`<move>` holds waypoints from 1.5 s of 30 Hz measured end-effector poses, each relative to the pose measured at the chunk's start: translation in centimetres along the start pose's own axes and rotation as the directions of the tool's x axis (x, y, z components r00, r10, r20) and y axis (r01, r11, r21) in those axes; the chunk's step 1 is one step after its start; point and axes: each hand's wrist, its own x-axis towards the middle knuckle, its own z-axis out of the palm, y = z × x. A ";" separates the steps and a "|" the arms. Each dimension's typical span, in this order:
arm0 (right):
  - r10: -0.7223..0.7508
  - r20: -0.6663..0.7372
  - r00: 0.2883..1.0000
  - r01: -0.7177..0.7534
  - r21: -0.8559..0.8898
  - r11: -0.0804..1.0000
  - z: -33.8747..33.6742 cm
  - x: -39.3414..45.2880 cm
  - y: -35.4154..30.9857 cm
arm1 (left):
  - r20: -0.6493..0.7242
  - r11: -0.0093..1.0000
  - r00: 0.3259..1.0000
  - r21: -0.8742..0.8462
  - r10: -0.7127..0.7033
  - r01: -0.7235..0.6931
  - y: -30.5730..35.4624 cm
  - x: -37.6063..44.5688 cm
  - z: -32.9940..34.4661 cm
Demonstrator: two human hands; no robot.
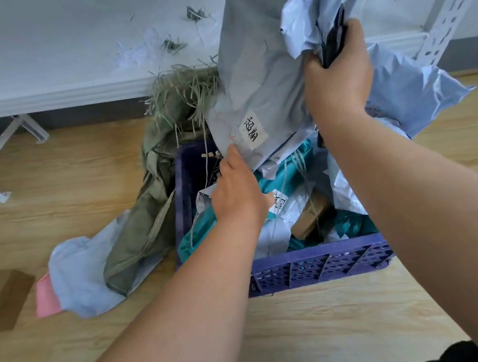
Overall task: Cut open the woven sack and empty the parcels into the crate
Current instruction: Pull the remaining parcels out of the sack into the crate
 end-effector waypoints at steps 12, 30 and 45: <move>0.016 -0.139 0.990 -0.011 0.038 0.999 0.2 -0.5 0.2 | -0.038 0.987 0.999 0.158 -0.027 0.032 -2.5 -0.8 0.9; 0.105 -0.184 0.977 -0.078 0.146 0.986 -1.4 1.5 -0.3 | -0.241 0.559 0.813 -0.821 -0.529 0.121 -8.3 3.3 -5.3; 0.059 0.388 0.920 -0.139 0.181 0.974 -2.5 3.2 0.0 | -0.642 0.594 0.481 -0.757 -0.597 -0.274 -4.5 3.5 -8.6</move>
